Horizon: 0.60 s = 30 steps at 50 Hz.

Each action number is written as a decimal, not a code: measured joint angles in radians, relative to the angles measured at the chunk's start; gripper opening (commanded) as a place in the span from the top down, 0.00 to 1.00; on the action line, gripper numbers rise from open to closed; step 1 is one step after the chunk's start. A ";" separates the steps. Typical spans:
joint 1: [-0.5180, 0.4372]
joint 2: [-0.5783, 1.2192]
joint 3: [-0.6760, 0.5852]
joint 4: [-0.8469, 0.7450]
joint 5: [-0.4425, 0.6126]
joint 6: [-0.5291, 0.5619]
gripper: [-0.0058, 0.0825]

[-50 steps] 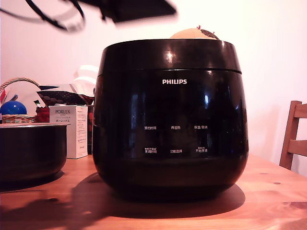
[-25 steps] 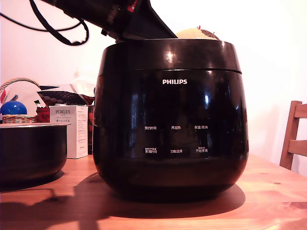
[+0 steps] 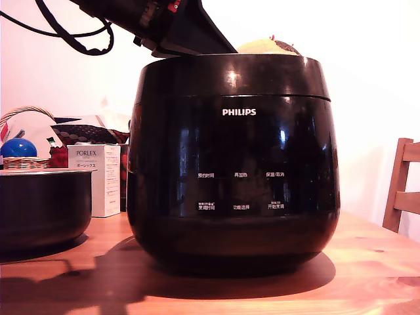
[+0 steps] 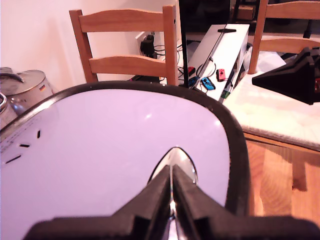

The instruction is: Open the rice cooker by pressing the large metal button on the top of its lid with medium force

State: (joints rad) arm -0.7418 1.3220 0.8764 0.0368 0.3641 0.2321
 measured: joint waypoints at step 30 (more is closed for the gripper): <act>-0.033 0.016 0.024 -0.040 -0.017 0.011 0.96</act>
State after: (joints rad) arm -0.7746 1.3376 0.9009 -0.0032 0.3473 0.2428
